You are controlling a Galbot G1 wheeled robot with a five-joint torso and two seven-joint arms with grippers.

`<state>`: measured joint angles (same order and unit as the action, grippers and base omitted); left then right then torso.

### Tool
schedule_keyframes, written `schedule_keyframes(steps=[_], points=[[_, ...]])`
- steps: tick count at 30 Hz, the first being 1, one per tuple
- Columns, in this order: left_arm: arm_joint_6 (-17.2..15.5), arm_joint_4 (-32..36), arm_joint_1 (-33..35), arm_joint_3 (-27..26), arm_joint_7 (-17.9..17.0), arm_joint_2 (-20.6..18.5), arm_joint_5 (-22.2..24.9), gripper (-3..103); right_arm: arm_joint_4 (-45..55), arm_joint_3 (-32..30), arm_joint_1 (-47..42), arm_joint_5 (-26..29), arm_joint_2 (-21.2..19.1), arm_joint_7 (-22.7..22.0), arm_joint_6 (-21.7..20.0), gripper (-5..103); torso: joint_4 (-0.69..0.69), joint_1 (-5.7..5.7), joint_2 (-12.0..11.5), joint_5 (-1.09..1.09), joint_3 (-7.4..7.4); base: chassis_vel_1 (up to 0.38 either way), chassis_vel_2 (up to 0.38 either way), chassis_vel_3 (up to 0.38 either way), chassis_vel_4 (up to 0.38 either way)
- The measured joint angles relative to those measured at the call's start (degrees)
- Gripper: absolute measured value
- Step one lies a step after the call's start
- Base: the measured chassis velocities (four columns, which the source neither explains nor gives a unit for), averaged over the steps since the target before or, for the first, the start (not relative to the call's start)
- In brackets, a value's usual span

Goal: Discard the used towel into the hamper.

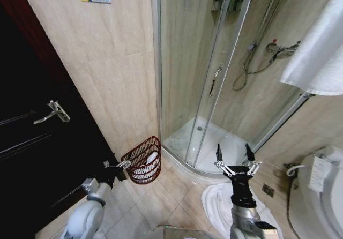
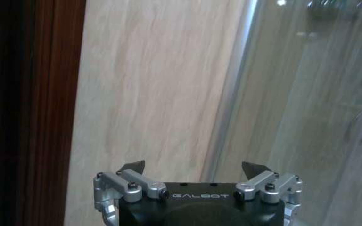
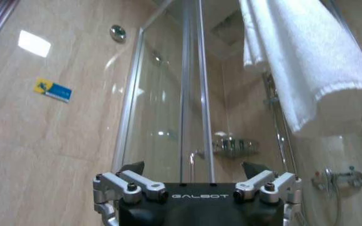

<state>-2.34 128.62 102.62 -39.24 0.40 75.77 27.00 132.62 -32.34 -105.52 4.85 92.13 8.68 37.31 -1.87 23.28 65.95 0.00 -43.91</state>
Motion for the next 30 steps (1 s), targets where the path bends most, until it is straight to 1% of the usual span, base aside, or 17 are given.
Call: schedule_keyframes(steps=[1,2,3,5,6,7,9,11,14,17,22,26,30], points=[[0.57,0.97,0.48,0.41,-0.02,1.18,-2.05,101,0.66,-0.12,0.16,-0.01,0.0,0.01,-0.28,100,0.0,0.0,0.0,0.03,0.0,0.0,0.0,0.0,0.0],[1.48,1.61,0.56,1.08,-0.01,2.73,-4.89,100,1.6,-0.45,0.43,0.04,0.0,-0.01,-0.64,100,-0.01,0.0,0.0,0.0,0.0,0.0,0.0,0.0,0.0],[1.48,1.61,0.56,1.08,-0.01,2.73,-4.89,100,1.6,-0.45,0.43,0.04,0.0,-0.01,-0.64,100,-0.01,0.0,0.0,0.0,0.0,0.0,0.0,0.0,0.0],[2.65,2.52,0.42,2.28,0.72,5.48,-9.47,99,3.21,-1.18,0.59,0.3,0.0,-0.44,-1.34,100,0.0,0.01,0.0,-0.01,0.0,0.0,0.0,0.0,0.0],[2.83,3.03,0.37,2.82,1.04,6.44,-10.37,98,3.74,-1.44,0.57,0.31,0.0,-0.61,-1.53,100,0.0,0.01,0.0,0.01,-0.01,0.0,0.0,0.0,0.0],[2.83,3.03,0.37,2.82,1.04,6.44,-10.37,98,3.74,-1.44,0.57,0.31,0.0,-0.61,-1.53,100,0.0,0.01,0.0,0.01,-0.01,0.0,0.0,0.0,0.0],[3.53,4.57,0.77,3.42,1.47,8.69,-11.83,99,4.68,-1.66,0.68,0.11,0.0,-0.82,-2.17,100,0.01,0.01,0.0,0.0,-0.01,0.0,0.0,0.0,0.0],[4.7,5.77,1.47,3.03,1.56,9.9,-13.19,100,4.75,-1.21,1.01,-0.41,0.0,-0.83,-2.52,100,-0.01,0.01,0.0,0.01,-0.01,0.0,0.0,0.0,0.0],[6.16,6.9,1.92,2.34,1.54,10.17,-14.12,100,4.36,-0.53,1.24,-1.07,0.0,-0.76,-2.54,100,-0.01,0.01,0.0,0.0,0.0,0.0,0.0,0.0,0.0],[7.47,8.25,2.43,0.95,1.52,10.22,-16.04,100,4.06,-0.1,1.34,-1.5,0.0,-0.73,-2.54,100,0.0,0.01,0.0,0.0,-0.01,0.0,0.0,0.0,0.0],[7.85,8.83,2.51,0.55,1.51,11.26,-16.94,100,4.21,-0.38,1.18,-1.17,0.0,-1.2,-2.65,100,-0.01,0.01,0.0,0.0,-0.01,0.0,0.0,0.0,0.0],[7.86,8.84,2.53,1.1,1.56,11.91,-17.42,100,4.87,-1.32,0.82,-0.13,0.0,-2.45,-2.73,100,0.0,0.01,0.0,0.0,-0.01,0.0,0.0,0.0,0.0],[7.84,8.74,2.48,1.17,1.58,11.91,-17.42,100,5.65,-2.37,0.26,-0.05,0.0,-1.88,-2.22,100,0.0,0.01,0.0,0.0,-0.01,0.0,0.0,0.0,0.0]])
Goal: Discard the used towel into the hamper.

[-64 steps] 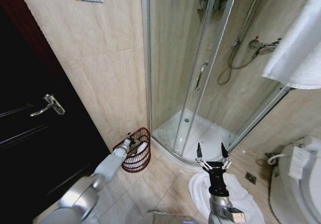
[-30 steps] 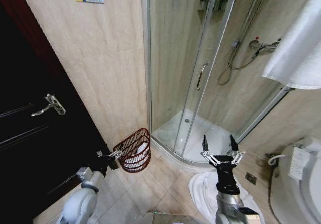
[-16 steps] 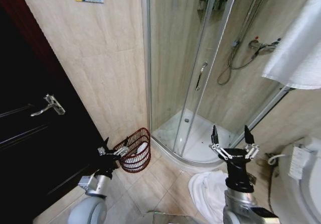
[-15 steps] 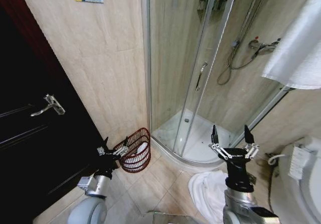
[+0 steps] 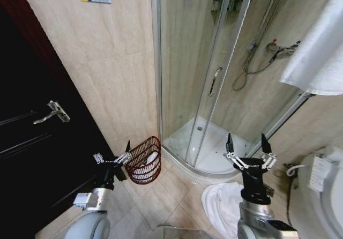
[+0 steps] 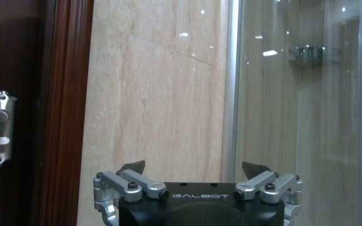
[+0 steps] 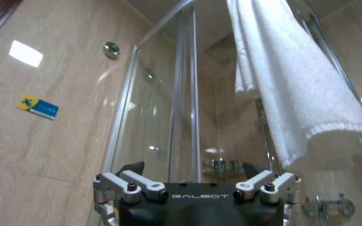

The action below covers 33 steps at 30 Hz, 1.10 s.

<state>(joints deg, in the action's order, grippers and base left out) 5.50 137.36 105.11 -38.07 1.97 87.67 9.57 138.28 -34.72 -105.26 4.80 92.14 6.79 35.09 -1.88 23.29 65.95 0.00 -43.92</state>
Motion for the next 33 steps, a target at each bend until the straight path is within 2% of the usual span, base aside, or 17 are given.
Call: schedule_keyframes(steps=[6,9,10,13,14,17,18,21,30,32,33], points=[[-0.05,-0.12,-0.04,0.04,0.03,-0.05,0.03,100,1.77,-1.48,-1.54,0.39,0.0,-0.27,0.71,100,0.0,0.0,0.0,0.0,0.0,0.0,0.0,0.0,0.0],[-0.07,-0.19,-0.06,0.05,0.04,-0.09,0.08,100,2.55,-6.51,-2.82,3.72,-0.63,-0.36,1.03,100,0.0,0.0,0.0,0.0,0.0,0.0,0.0,0.0,0.0],[-0.07,-0.19,-0.06,0.05,0.04,-0.09,0.08,100,2.55,-6.51,-2.82,3.72,-0.63,-0.36,1.03,100,0.0,0.0,0.0,0.0,0.0,0.0,0.0,0.0,0.0],[-0.09,-0.23,-0.06,0.08,0.08,-0.11,0.12,100,2.6,-16.48,-3.22,10.44,-2.79,-0.38,0.8,100,0.0,0.0,0.0,0.01,0.0,0.0,0.0,0.0,0.0],[-0.09,-0.23,-0.06,0.08,0.08,-0.11,0.12,100,2.6,-16.48,-3.22,10.44,-2.79,-0.38,0.8,100,0.0,0.0,0.0,0.01,0.0,0.0,0.0,0.0,0.0],[-0.11,-0.26,-0.08,0.09,0.08,-0.12,0.15,100,0.59,-28.17,-4.28,19.91,-5.73,-0.07,0.78,100,0.0,0.0,0.0,0.02,0.0,0.0,0.0,0.0,0.0],[-0.11,-0.26,-0.08,0.09,0.08,-0.12,0.15,100,0.59,-28.17,-4.28,19.91,-5.73,-0.07,0.78,100,0.0,0.0,0.0,0.02,0.0,0.0,0.0,0.0,0.0],[-0.13,-0.29,-0.08,0.1,0.09,-0.13,0.17,100,-0.11,-35.97,-3.78,25.5,-7.46,0.12,-0.26,100,0.0,0.0,0.0,0.03,0.0,0.0,0.0,0.0,0.0],[-0.15,-0.32,-0.08,0.1,0.09,-0.15,0.22,100,1.62,-41.3,0.04,28.93,-9.65,-0.26,-3.44,100,0.0,0.0,0.0,0.01,0.0,0.0,0.0,0.0,0.0],[-0.16,-0.34,-0.08,0.1,0.09,-0.16,0.23,100,1.88,-43.23,2.21,29.98,-12.12,-1.24,-4.95,100,-0.01,0.0,0.0,0.02,0.0,0.0,0.0,0.0,0.0],[-0.16,-0.34,-0.08,0.1,0.09,-0.16,0.23,100,1.88,-43.23,2.21,29.98,-12.12,-1.24,-4.95,100,-0.01,0.0,0.0,0.02,0.0,0.0,0.0,0.0,0.0]])
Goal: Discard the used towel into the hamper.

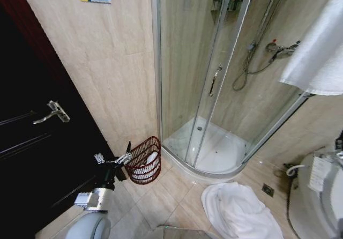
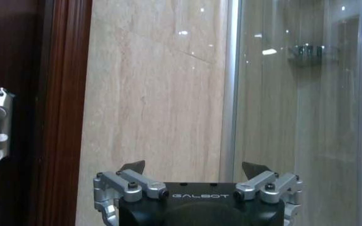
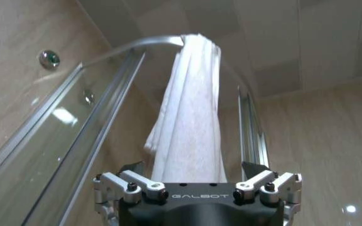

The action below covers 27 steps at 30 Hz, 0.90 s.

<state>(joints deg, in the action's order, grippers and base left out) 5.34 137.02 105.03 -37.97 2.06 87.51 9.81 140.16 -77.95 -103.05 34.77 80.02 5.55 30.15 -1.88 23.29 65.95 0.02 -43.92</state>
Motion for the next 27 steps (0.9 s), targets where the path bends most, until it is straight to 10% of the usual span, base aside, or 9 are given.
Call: schedule_keyframes(steps=[10,27], points=[[-0.01,-0.03,0.0,0.01,-0.01,-0.01,0.01,100,-0.67,-8.68,7.94,8.68,-13.98,-4.56,-7.26,100,0.01,0.0,0.0,-0.02,-0.01,0.0,0.0,0.0,0.0],[-0.01,-0.03,-0.01,0.01,-0.01,-0.02,0.01,100,-6.82,-13.23,11.98,14.97,-21.6,-5.19,-10.64,100,0.01,0.0,0.0,-0.02,0.0,0.0,0.0,0.0,0.0]])
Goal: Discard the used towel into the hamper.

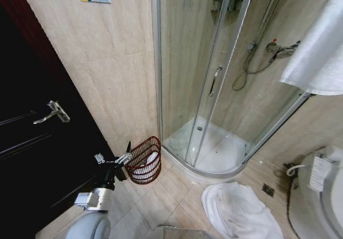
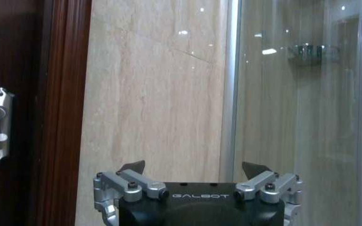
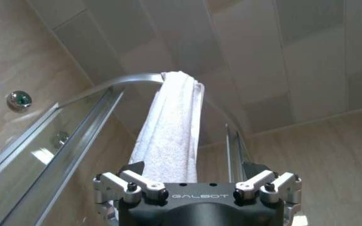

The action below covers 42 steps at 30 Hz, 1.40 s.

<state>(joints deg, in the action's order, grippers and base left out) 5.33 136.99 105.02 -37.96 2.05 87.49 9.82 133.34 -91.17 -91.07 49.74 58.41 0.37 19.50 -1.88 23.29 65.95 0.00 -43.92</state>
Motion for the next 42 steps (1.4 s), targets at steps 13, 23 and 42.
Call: schedule_keyframes(steps=[13,23,42], points=[[0.0,0.0,0.0,-0.01,-0.01,-0.01,0.0,100,-2.47,3.88,3.43,-0.08,-2.2,1.09,-0.12,100,-0.01,0.0,0.0,-0.01,0.0,-0.039,-0.035,0.037,0.042],[0.0,0.0,-0.01,0.03,0.01,0.01,0.0,100,-7.39,9.23,9.85,1.94,-5.55,5.87,1.57,100,0.02,0.01,-0.01,0.07,0.0,-0.173,-0.163,0.163,0.146],[0.0,0.0,-0.01,0.0,-0.01,0.0,0.0,100,-13.02,16.13,25.58,4.94,-17.74,0.94,-5.05,100,-0.01,0.0,0.0,0.01,0.0,0.036,0.025,0.011,0.01]])
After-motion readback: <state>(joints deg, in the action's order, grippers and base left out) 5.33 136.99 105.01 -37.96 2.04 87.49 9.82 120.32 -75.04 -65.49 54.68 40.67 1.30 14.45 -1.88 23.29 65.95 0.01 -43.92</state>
